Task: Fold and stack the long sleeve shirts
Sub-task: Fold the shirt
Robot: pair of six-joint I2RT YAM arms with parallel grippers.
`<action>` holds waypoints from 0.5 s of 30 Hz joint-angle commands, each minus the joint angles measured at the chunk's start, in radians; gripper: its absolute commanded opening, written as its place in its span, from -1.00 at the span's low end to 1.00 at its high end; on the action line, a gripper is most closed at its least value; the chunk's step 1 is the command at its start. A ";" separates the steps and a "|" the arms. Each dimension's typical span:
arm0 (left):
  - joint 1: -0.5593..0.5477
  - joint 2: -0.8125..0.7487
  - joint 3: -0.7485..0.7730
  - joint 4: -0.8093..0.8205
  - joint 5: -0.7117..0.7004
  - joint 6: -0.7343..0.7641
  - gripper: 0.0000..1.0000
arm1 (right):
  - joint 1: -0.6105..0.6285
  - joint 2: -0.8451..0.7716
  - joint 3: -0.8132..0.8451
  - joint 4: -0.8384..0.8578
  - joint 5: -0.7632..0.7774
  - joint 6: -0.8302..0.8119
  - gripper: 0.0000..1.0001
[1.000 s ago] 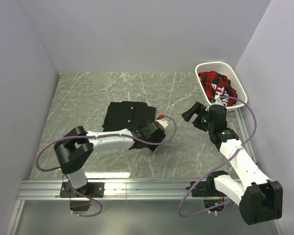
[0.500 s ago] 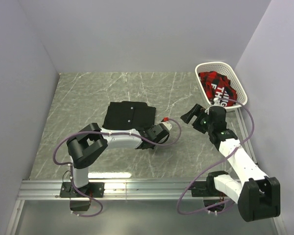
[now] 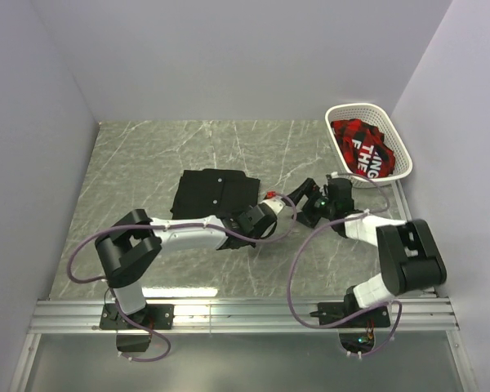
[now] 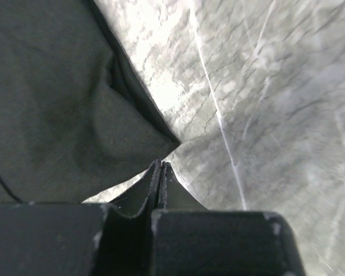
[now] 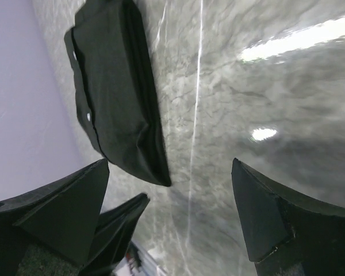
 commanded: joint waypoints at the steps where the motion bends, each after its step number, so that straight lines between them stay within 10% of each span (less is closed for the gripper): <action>1: 0.005 -0.078 -0.020 0.048 0.023 -0.044 -0.99 | 0.040 0.079 0.004 0.245 -0.076 0.132 0.88; 8: 0.034 -0.107 -0.055 0.066 0.046 -0.047 -0.96 | 0.085 0.198 0.062 0.314 -0.080 0.178 0.88; 12: 0.034 -0.090 -0.053 0.071 0.040 -0.025 0.15 | 0.083 0.167 0.071 0.239 -0.049 0.114 0.88; 15: 0.034 -0.070 -0.044 0.094 0.041 -0.010 0.48 | 0.074 0.117 0.065 0.176 -0.015 0.065 0.88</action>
